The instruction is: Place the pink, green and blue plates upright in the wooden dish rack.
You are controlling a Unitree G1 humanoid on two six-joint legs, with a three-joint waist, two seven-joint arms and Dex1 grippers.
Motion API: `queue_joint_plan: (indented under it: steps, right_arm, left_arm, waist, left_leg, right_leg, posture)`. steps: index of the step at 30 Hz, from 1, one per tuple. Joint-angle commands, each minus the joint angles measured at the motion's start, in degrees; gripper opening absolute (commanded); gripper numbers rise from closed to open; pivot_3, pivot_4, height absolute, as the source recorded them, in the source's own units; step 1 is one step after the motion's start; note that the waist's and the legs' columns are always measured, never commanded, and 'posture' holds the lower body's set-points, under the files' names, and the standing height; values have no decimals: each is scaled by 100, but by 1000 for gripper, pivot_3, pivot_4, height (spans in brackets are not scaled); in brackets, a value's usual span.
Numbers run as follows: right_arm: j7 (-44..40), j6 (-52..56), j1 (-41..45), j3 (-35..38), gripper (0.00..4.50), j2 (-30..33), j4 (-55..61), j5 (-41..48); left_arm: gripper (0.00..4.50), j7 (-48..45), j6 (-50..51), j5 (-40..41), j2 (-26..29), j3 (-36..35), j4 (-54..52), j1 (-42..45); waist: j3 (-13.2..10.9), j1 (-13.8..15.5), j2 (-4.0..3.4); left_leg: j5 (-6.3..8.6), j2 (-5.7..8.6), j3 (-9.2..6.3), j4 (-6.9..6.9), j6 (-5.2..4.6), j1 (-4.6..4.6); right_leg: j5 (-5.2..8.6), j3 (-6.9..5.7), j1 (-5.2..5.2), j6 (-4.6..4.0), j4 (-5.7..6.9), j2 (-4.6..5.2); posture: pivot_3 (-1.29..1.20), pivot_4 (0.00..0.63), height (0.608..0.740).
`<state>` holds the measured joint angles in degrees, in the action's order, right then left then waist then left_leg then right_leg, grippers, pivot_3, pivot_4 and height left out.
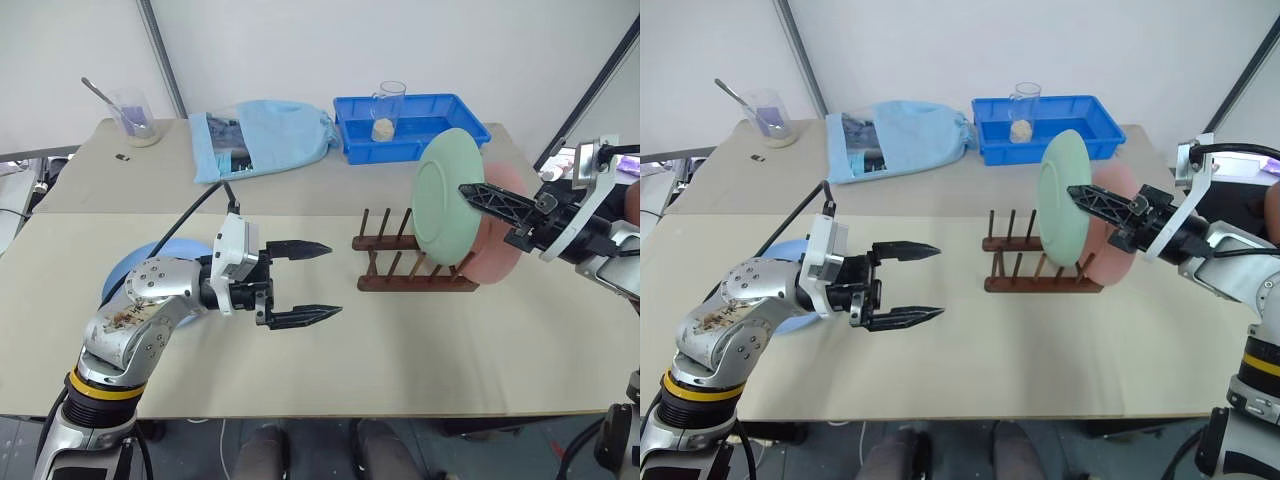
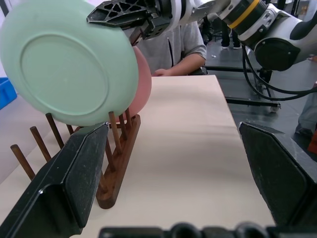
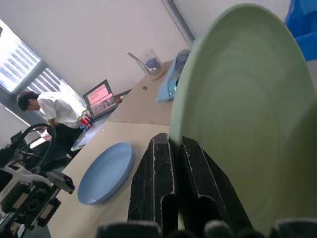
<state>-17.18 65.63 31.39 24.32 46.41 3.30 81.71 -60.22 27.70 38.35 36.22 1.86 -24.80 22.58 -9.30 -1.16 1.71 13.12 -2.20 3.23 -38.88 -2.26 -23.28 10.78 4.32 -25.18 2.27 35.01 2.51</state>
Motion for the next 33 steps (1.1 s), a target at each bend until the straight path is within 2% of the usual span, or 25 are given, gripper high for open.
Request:
queue_joint_plan:
  steps: [1,9,13,17,19,24,28,30,33]
  right_arm:
    - [101,68,191,36,382,106,25,-1]
    - [60,-135,418,43,3148,168,174,-416]
    - [-465,-424,618,-50,4462,600,372,-1081]
    - [-2011,-1735,399,-805,4462,1601,822,-2804]
    - [-2646,-2360,454,-1126,4462,1815,940,-3345]
    - [-3695,-3097,952,-1736,4462,1444,1003,-3798]
    - [-4480,-3543,954,-2301,4462,1109,933,-4221]
    - [-4735,-3863,1040,-2598,4462,846,626,-4562]
    - [-5049,-4164,1259,-2878,4462,460,248,-4894]
  left_arm:
    - [4500,16,-92,4,-18,-42,-95,89]
    - [4500,100,78,98,36,-103,-175,-12]
    - [4500,213,135,-1,111,-147,-165,-77]
    - [4500,541,77,-155,219,-371,-238,-305]
    - [4500,1075,7,-361,162,-656,-381,-579]
    - [4500,3152,372,-674,-539,-1816,-920,-1693]
    - [4500,4697,596,-795,-1260,-3127,-1279,-2397]
    - [4500,5287,836,-762,-1542,-3760,-1449,-2746]
    - [4500,5866,1312,-551,-1813,-4237,-1564,-3045]
  waist:
    - [0,5,0]
    - [0,11,0]
    - [0,10,-1]
    - [-1,13,-2]
    - [-1,-8,-1]
    - [-2,-148,0]
    - [-5,-120,7]
    - [-6,-114,9]
    - [-6,-114,9]
  left_leg:
    - [0,1,1,0,0,-1]
    - [0,1,0,0,0,-4]
    - [0,1,2,0,0,-5]
    - [0,0,2,6,0,-4]
    - [2,-3,2,10,-1,-1]
    - [4,-34,13,10,-4,6]
    - [4,-44,9,8,-3,10]
    - [4,-46,10,7,-3,10]
    - [4,-42,16,2,-2,11]
  right_leg:
    - [0,1,0,0,-1,1]
    - [0,0,-1,2,-4,1]
    - [0,1,-5,3,-3,2]
    - [7,-2,-9,-1,-4,3]
    - [15,-6,-8,-1,-4,3]
    - [2,-5,-12,12,-1,0]
    - [-10,-22,-9,7,5,-6]
    - [-6,-24,-9,-11,3,-5]
    - [-7,-21,-8,-17,2,3]
  posture:
    - [0,150,737]
    - [0,150,737]
    - [0,150,737]
    - [0,150,737]
    - [0,150,737]
    - [0,150,737]
    - [0,150,737]
    - [0,150,737]
    - [0,150,737]
